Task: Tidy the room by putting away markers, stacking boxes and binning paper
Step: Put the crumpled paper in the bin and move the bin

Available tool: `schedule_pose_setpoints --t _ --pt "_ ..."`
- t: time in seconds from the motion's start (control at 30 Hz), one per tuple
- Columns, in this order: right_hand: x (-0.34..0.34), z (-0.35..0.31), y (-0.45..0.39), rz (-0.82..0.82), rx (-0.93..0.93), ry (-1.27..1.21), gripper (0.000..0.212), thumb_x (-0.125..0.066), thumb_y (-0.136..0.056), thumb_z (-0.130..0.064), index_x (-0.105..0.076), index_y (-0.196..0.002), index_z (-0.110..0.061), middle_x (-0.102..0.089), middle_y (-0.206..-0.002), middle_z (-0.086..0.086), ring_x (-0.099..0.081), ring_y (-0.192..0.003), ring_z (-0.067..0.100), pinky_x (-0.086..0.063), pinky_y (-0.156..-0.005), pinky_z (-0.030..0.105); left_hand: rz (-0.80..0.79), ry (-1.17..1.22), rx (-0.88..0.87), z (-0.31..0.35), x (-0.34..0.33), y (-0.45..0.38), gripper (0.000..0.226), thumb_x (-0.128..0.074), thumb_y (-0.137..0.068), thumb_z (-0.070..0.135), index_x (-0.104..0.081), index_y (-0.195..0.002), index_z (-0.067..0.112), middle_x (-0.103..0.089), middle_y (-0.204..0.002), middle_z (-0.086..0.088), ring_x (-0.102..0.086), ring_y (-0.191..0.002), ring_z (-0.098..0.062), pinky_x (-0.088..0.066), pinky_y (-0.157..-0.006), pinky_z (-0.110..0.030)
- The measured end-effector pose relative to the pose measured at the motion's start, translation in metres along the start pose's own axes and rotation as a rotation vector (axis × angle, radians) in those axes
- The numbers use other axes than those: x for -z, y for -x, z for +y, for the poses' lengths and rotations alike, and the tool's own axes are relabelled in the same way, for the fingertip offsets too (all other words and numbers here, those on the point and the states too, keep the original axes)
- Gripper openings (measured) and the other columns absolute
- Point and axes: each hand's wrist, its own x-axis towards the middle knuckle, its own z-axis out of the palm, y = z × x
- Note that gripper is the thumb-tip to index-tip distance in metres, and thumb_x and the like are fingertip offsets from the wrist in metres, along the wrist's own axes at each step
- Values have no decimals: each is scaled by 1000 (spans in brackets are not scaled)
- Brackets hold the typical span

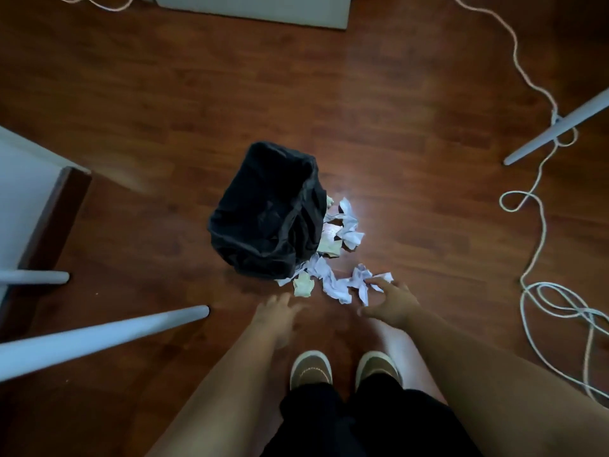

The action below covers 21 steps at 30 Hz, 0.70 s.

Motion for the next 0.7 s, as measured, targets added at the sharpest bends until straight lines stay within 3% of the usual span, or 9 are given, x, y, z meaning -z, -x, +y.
schedule_pose_setpoints --t 0.17,0.3,0.4,0.47,0.5,0.57,0.63,0.67,0.7 --pt "-50 31 -98 -34 -35 197 98 -72 -57 -63 -27 -142 -51 -24 -153 12 -19 -143 36 -28 -112 51 -29 -139 -109 -16 -39 -107 79 -68 -84 20 -30 -148 45 -7 -163 1 -12 -148 -27 -20 -116 -47" --pt "-40 38 -148 3 -6 279 109 -76 -45 -62 -21 -140 -58 -15 -156 9 -15 -143 40 -27 -107 66 -20 -223 -232 -31 -42 -153 89 -68 -81 10 -24 -150 46 13 -164 5 2 -151 -29 -36 -107 -46" --pt "-19 37 -168 31 19 256 104 -80 -52 -61 -22 -138 -61 1 -161 4 -7 -145 44 -23 -107 70 -34 -299 -323 -40 -44 -173 88 -63 -87 15 -14 -152 48 25 -162 2 7 -148 -39 -24 -115 -50" --pt "-23 40 -169 25 30 222 110 -77 -46 -69 -18 -139 -62 6 -161 4 0 -146 42 -21 -108 70 123 -395 -414 -37 -43 -179 86 -64 -84 20 -17 -153 46 26 -161 -4 -5 -147 -46 -23 -117 -54" --pt "-28 41 -167 9 18 215 112 -76 -45 -72 -17 -140 -62 9 -161 3 1 -146 41 -21 -107 71 247 -407 -431 -33 -44 -183 86 -68 -80 23 -25 -151 45 15 -164 -9 -20 -144 -47 -30 -115 -53" --pt "-41 43 -161 -39 -10 233 111 -75 -49 -71 -13 -141 -62 17 -160 0 2 -146 41 -21 -103 74 344 -255 -227 -20 -43 -189 84 -65 -84 21 -22 -152 43 4 -165 -9 -40 -137 -42 -41 -108 -43" --pt "-56 42 -163 -34 0 238 109 -77 -53 -67 -12 -140 -62 22 -159 -1 3 -146 41 -22 -103 74 402 -86 -18 -14 -38 -193 94 -66 -84 37 -1 -152 43 17 -163 -8 -56 -125 -35 -52 -94 -37" --pt "-59 39 -166 -9 35 231 107 -78 -53 -66 -14 -140 -62 20 -159 0 3 -146 42 -23 -104 73 306 -39 -11 -16 -36 -199 116 -80 -70 41 2 -151 44 20 -163 -9 -54 -126 -39 -52 -93 -43" --pt "-60 35 -169 19 73 225 105 -79 -54 -64 -18 -139 -62 18 -160 1 1 -146 42 -24 -103 73 243 -60 -41 -24 -49 -215 131 -88 -62 37 6 -152 44 19 -163 -10 -40 -136 -42 -44 -103 -46"
